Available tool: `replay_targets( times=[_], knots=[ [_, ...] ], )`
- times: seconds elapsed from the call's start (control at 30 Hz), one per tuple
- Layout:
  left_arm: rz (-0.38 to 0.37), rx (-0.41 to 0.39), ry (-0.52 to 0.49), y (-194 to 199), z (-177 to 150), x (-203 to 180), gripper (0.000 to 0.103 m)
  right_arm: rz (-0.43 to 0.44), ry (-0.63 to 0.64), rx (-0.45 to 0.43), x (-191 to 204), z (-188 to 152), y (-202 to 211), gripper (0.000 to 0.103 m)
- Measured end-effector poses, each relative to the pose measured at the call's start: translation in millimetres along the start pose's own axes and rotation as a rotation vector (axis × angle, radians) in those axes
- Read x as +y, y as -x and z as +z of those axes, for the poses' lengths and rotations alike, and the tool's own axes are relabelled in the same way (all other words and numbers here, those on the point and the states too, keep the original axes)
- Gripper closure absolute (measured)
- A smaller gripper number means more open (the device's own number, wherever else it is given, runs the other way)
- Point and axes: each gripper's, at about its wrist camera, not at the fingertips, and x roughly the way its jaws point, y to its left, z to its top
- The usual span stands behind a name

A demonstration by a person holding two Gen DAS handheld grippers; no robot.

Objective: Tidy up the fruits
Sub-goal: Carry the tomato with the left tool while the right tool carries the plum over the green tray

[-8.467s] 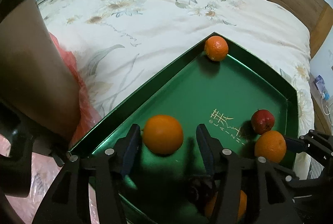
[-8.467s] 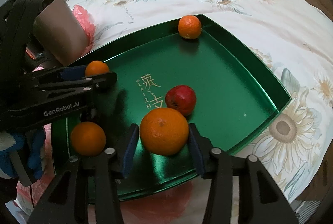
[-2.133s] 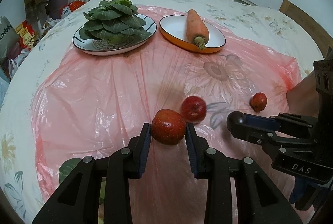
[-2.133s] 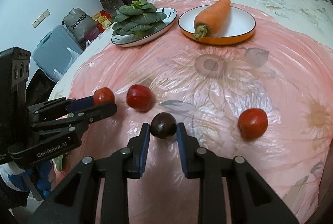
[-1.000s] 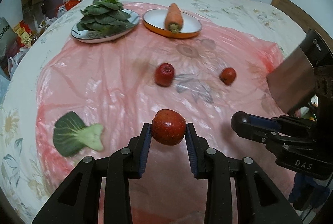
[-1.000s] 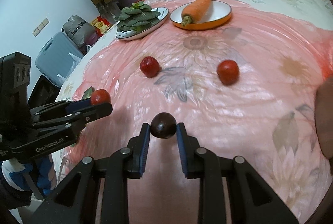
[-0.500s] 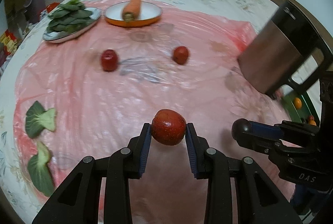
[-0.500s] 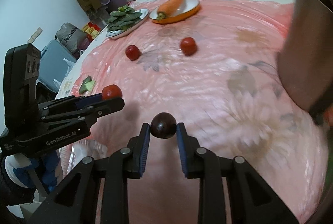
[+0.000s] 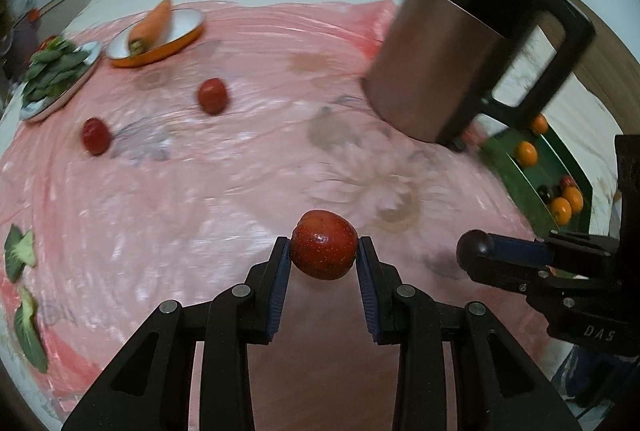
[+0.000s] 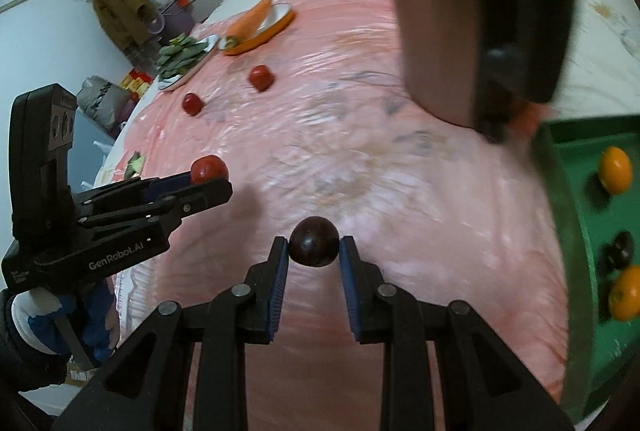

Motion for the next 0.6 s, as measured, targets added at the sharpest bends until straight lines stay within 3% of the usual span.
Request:
replay_targets(
  times=[0.6],
  knots=[
    [-0.064, 0.034, -0.138, -13, 13, -97, 0.074, -0.078, -0.114, -0.085, -70, -20, 70, 0.092]
  ],
)
